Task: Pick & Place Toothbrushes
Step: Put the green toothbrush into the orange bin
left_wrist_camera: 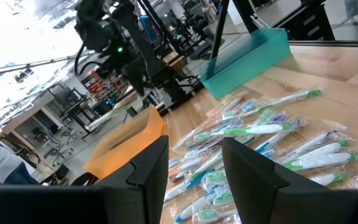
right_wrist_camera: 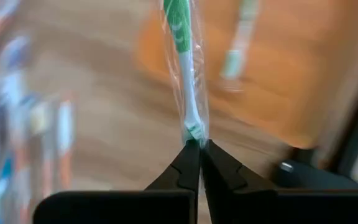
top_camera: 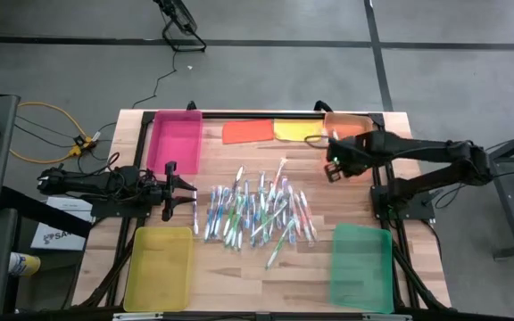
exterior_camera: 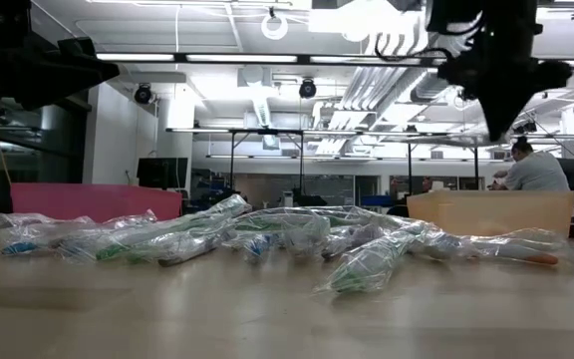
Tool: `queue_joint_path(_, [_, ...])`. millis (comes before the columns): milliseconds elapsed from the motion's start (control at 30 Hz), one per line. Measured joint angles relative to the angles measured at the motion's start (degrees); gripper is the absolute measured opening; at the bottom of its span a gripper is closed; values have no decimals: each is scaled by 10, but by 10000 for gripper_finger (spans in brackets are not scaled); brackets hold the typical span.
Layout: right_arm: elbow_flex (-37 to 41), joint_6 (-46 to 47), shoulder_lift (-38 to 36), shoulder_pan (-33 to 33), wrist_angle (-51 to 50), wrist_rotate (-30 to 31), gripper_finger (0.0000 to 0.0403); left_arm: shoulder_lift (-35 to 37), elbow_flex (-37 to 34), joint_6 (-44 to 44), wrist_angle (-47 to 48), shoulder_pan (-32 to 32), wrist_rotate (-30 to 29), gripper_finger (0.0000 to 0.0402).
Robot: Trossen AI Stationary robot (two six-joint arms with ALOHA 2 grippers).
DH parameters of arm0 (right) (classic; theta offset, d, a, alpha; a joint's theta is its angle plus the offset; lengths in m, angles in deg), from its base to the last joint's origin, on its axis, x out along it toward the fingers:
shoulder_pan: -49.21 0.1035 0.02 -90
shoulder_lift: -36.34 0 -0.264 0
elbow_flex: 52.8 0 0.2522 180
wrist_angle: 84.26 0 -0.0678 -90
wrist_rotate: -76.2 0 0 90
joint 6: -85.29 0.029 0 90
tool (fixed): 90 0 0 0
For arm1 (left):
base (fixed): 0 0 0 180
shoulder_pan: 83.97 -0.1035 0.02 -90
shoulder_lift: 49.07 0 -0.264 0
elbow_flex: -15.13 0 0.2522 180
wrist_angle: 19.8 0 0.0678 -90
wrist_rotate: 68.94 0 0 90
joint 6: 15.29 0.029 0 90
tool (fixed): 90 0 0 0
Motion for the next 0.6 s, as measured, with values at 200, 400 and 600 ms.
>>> queue_joint_path(200, [16, 12, -6, -100, -24, 30, 3, 0, 0, 0, 0, 0, 0, 147])
queue_joint_path(400, [67, 0, -3, -177, 42, 36, 3, 0, 0, 0, 0, 0, 0, 147])
queue_joint_path(600, [97, 2, -3, -203, 104, 20, 22, 0, 0, 0, 0, 0, 0, 147])
